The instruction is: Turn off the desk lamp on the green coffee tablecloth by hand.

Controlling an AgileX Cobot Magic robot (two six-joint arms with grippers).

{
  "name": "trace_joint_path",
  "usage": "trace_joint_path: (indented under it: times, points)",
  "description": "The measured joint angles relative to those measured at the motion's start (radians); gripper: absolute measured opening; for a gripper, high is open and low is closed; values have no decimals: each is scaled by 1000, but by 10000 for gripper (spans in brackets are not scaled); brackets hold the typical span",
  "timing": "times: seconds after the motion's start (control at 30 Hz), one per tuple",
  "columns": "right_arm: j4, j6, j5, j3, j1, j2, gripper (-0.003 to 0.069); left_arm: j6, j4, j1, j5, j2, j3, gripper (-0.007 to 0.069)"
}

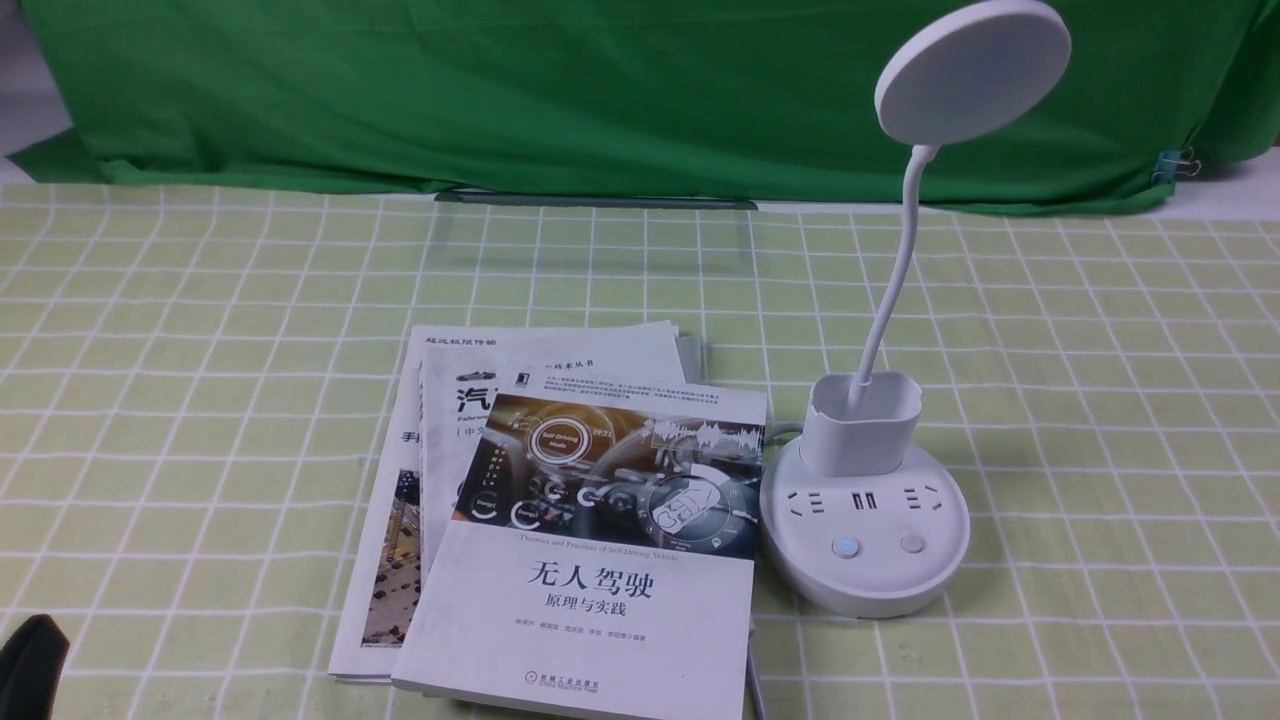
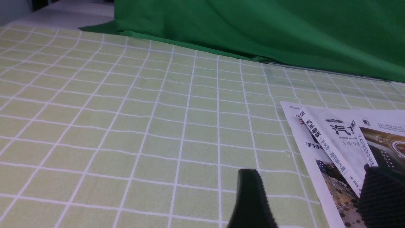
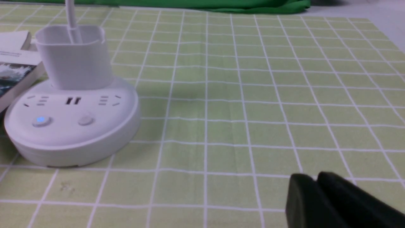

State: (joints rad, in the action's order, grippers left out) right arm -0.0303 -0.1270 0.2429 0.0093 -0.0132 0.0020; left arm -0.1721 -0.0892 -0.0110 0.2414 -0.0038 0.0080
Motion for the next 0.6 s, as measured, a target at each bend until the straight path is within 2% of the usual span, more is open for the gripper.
trace_joint_path:
  times: [0.6]
  points:
    - [0,0,0,0,0,0,179,0,0,0,0,0,0,410]
